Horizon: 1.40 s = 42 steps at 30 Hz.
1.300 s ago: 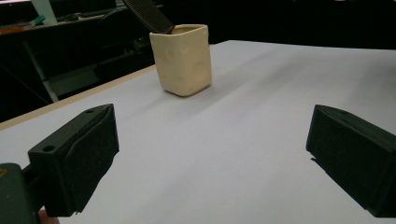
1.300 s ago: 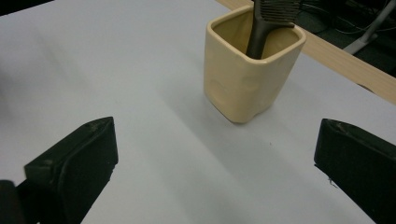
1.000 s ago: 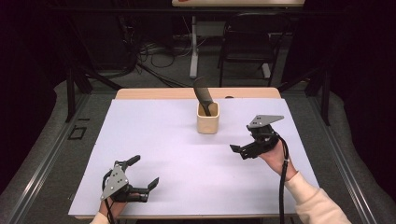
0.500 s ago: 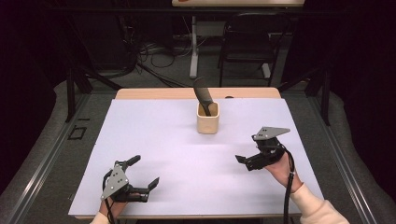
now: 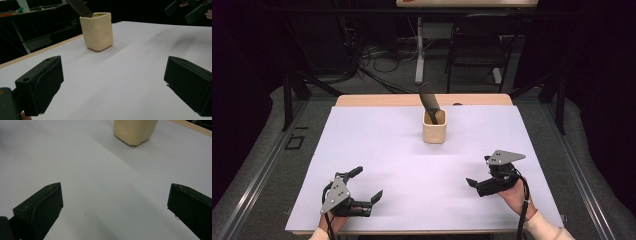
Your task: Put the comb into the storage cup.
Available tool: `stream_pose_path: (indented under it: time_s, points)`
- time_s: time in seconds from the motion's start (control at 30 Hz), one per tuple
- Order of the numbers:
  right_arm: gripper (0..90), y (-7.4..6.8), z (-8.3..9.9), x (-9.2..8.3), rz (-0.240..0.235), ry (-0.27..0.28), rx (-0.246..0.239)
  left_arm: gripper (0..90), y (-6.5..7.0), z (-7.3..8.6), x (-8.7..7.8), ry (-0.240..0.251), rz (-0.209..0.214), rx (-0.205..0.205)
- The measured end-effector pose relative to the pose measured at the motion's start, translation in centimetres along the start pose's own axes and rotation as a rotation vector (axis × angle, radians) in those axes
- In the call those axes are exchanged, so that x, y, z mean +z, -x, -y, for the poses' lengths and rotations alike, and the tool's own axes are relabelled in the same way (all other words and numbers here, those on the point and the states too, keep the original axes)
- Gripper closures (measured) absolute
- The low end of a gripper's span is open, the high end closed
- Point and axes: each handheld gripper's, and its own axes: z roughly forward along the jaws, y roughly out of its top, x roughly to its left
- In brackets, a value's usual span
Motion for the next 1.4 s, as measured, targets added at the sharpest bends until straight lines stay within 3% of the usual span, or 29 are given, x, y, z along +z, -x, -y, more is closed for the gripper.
stream_pose_path:
  time_s: [0.83,1.4]
  points:
    - [0.0,-1.5,4.1,-2.0,0.041,0.088,-0.004,2.4,0.1,0.0,0.0,-0.007,-0.002,0.005]
    - [0.0,-2.7,5.3,-2.7,0.081,0.102,-0.068,2.4,0.0,0.0,0.1,-0.009,-0.003,0.005]
